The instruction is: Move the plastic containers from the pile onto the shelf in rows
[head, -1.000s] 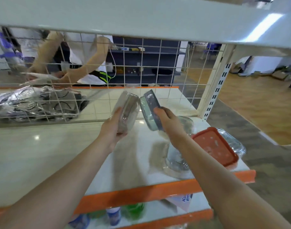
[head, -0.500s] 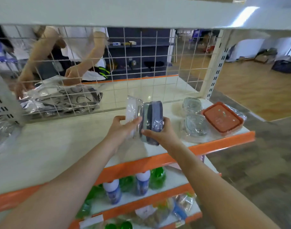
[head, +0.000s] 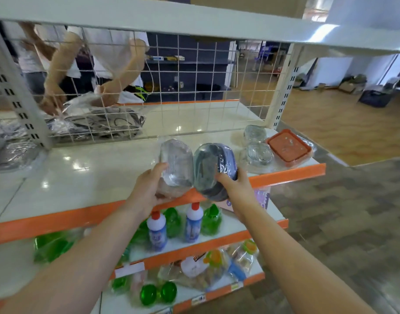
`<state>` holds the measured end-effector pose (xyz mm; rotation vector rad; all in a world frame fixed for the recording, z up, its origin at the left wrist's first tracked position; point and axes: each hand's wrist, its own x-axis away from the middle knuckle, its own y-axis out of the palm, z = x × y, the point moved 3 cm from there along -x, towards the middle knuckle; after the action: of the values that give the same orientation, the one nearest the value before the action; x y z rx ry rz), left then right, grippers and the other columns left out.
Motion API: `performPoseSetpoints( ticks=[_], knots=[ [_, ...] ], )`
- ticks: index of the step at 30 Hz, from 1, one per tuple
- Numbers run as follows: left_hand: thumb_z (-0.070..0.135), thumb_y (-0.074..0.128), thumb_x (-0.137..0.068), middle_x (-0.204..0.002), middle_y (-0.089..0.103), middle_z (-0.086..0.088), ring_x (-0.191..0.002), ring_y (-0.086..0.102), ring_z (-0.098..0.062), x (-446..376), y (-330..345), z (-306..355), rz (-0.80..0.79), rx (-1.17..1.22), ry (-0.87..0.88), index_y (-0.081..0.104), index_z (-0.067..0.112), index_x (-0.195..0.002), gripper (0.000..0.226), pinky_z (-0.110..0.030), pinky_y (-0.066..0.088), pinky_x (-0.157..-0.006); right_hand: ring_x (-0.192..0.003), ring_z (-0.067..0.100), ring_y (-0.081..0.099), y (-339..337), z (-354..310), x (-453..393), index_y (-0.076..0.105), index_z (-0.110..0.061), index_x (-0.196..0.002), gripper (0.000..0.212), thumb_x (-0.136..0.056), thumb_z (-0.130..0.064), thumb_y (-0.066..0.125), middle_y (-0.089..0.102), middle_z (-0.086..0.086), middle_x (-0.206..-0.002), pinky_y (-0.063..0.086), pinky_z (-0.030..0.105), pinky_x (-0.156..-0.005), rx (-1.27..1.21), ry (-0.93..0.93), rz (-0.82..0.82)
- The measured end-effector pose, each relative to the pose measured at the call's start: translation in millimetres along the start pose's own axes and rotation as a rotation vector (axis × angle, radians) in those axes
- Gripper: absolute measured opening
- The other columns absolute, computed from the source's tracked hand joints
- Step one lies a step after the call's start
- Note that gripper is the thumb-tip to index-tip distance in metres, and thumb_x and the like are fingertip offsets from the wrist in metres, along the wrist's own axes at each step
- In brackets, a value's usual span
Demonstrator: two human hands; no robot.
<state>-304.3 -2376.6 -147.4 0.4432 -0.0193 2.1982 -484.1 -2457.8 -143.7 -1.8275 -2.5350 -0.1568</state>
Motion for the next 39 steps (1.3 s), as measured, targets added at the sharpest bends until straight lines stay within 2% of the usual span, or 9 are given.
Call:
performPoseSetpoints(
  ticks=[8, 11, 15, 18, 21, 24, 31, 34, 39],
  knots=[
    [0.01, 0.058, -0.087, -0.11, 0.06, -0.019, -0.069, 0.063, -0.027, 67.9, -39.6, -29.4, -0.023, 0.054, -0.02, 0.041, 0.005, -0.12, 0.038, -0.035, 0.054, -0.051, -0.097, 0.025, 0.061, -1.8, 28.2, 59.4, 0.052, -0.012, -0.113, 0.031, -0.084, -0.011, 0.064, 0.061, 0.009, -0.105, 0.053, 0.043, -0.085, -0.063, 0.099, -0.047],
    [0.007, 0.066, -0.081, -0.11, 0.063, -0.016, -0.073, 0.065, -0.028, 94.7, -53.8, -43.8, -0.024, 0.035, -0.017, 0.046, 0.006, -0.118, 0.042, -0.038, 0.055, -0.06, -0.091, 0.023, 0.061, 3.6, 41.2, 81.4, 0.053, -0.011, -0.114, 0.031, -0.084, -0.014, 0.064, 0.061, 0.009, -0.102, 0.053, 0.04, -0.079, -0.077, 0.127, -0.069],
    [0.012, 0.067, -0.084, -0.098, 0.062, -0.007, -0.085, 0.063, -0.03, 125.3, -83.5, -54.6, 0.094, 0.072, 0.016, 0.048, 0.014, -0.111, 0.033, -0.044, 0.054, -0.077, -0.097, 0.028, 0.061, 20.8, 52.0, 108.0, 0.055, -0.016, -0.104, 0.027, -0.08, -0.02, 0.067, 0.061, 0.012, -0.106, 0.052, 0.049, -0.091, -0.028, 0.165, -0.106],
    [0.023, 0.075, -0.077, -0.112, 0.065, -0.012, -0.097, 0.064, -0.032, 144.3, -113.6, -58.2, 0.16, 0.053, 0.035, 0.048, 0.012, -0.127, 0.058, -0.045, 0.054, -0.08, -0.102, 0.029, 0.061, 37.7, 54.2, 121.2, 0.052, -0.012, -0.115, 0.035, -0.083, -0.016, 0.065, 0.06, 0.012, -0.111, 0.052, 0.047, -0.091, -0.026, 0.186, -0.122],
    [0.024, 0.073, -0.079, -0.108, 0.066, -0.012, -0.09, 0.065, -0.029, 158.9, -145.5, -59.4, 0.224, 0.054, 0.072, 0.053, 0.011, -0.124, 0.05, -0.034, 0.05, -0.066, -0.104, 0.028, 0.059, 58.0, 51.7, 132.9, 0.05, -0.01, -0.122, 0.041, -0.084, -0.017, 0.064, 0.059, 0.012, -0.114, 0.052, 0.042, -0.091, -0.031, 0.194, -0.126],
    [0.025, 0.074, -0.078, -0.109, 0.065, -0.016, -0.093, 0.064, -0.033, 172.7, -177.2, -59.0, 0.296, 0.079, 0.086, 0.053, 0.008, -0.124, 0.053, -0.04, 0.053, -0.072, -0.104, 0.027, 0.059, 82.7, 49.0, 142.9, 0.052, -0.009, -0.124, 0.044, -0.084, -0.023, 0.065, 0.061, 0.011, -0.115, 0.05, 0.041, -0.09, -0.013, 0.194, -0.122],
    [0.018, 0.066, -0.086, -0.084, 0.064, -0.007, -0.071, 0.06, -0.021, 197.9, -260.3, -45.8, 0.407, 0.153, 0.177, 0.056, 0.012, -0.096, 0.016, -0.031, 0.049, -0.066, -0.09, 0.023, 0.06, 173.0, 40.6, 164.9, 0.057, -0.006, -0.117, 0.034, -0.086, -0.015, 0.064, 0.063, 0.011, -0.107, 0.049, 0.03, -0.069, -0.027, 0.162, -0.242],
    [0.024, 0.074, -0.078, -0.089, 0.066, -0.009, -0.074, 0.063, -0.022, 210.4, -310.5, -37.6, 0.456, 0.163, 0.181, 0.055, 0.007, -0.107, 0.038, -0.032, 0.051, -0.066, -0.095, 0.026, 0.062, 227.2, 44.6, 178.8, 0.056, -0.006, -0.12, 0.037, -0.085, -0.016, 0.064, 0.064, 0.013, -0.111, 0.051, 0.035, -0.074, -0.021, 0.158, -0.297],
    [0.014, 0.066, -0.085, -0.078, 0.064, -0.007, -0.059, 0.061, -0.014, 229.3, -405.8, -22.3, 0.566, 0.126, 0.173, 0.059, 0.007, -0.092, 0.012, -0.018, 0.051, -0.047, -0.097, 0.027, 0.062, 322.0, 53.3, 212.7, 0.054, -0.006, -0.123, 0.044, -0.083, -0.017, 0.067, 0.063, 0.014, -0.115, 0.051, 0.032, -0.071, -0.021, 0.185, -0.334]
  ],
)
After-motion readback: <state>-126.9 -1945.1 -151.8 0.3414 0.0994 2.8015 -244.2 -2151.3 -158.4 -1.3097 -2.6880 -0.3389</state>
